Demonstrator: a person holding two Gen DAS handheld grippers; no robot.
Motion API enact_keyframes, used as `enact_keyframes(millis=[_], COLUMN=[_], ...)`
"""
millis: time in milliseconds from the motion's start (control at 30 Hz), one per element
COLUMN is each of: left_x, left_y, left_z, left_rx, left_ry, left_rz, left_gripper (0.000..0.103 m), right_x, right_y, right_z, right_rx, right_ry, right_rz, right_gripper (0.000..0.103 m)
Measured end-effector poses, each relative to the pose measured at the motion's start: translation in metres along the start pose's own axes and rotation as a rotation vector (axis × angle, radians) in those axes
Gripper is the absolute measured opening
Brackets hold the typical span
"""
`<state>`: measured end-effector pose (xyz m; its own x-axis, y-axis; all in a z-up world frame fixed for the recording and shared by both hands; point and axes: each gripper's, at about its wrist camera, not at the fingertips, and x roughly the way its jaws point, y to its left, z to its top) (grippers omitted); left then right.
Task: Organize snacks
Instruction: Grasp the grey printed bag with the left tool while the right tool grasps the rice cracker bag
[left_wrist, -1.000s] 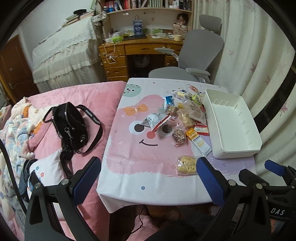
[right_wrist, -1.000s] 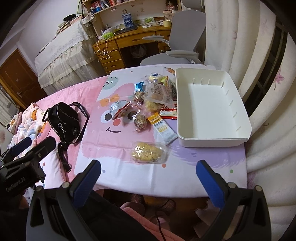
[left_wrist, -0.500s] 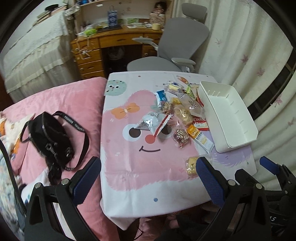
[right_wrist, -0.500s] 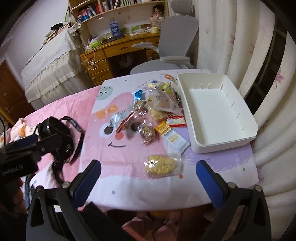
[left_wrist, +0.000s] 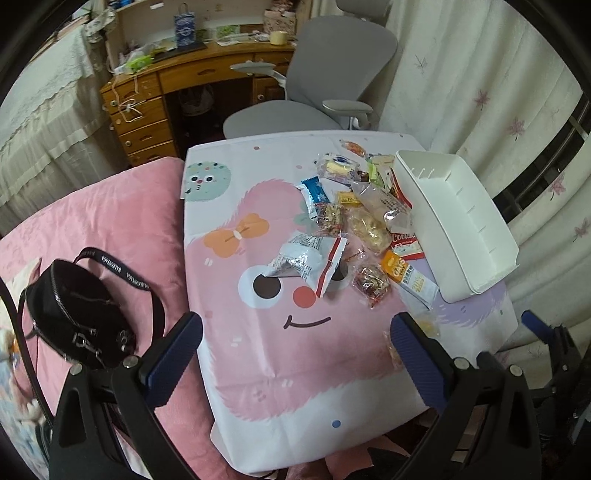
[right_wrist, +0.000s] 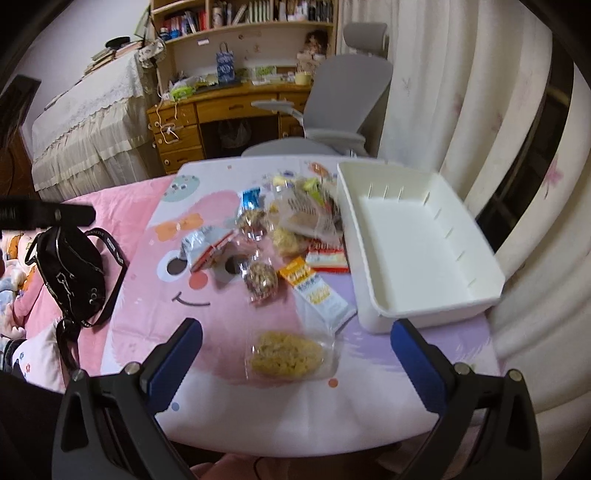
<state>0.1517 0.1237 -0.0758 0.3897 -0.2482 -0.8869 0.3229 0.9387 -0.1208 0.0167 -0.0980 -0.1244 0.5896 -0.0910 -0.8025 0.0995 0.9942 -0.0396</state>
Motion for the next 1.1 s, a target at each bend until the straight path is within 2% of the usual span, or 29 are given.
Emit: enact_keyframes(millis=[167,467,767,1000,1100], left_x=[0.028,0.102,0.178,0.220,0.230], left_y=[0.003,0.004,0.004,0.006,0.007], left_z=[0.018,0.049,0.064,0.064,0.065], left_rx=[0.019,0.009,0.030,0.068,0.066], left_ry=[0.035,0.147,0.264,0.337,0.346], left_rz=[-0.040,-0.141,-0.106,-0.074,-0.110], left_gripper=[0.101,0.101,0.101,0.101,0.101], right_x=[0.031,0.093,0.137,0.151,0.155], right_y=[0.000,0.013,0.016,0.010,0.009], right_z=[-0.015,-0.031,-0.045,-0.048,-0.048], right_rx=[0.000,-0.130,-0.111,-0.079,-0.068], right_ry=[0.052,0.174,0.308,0.336,0.342], right_rz=[0.040,0.065,0.100,0.088,0.098], right_gripper=[0.102,0.096,0.092,0.091,0.092])
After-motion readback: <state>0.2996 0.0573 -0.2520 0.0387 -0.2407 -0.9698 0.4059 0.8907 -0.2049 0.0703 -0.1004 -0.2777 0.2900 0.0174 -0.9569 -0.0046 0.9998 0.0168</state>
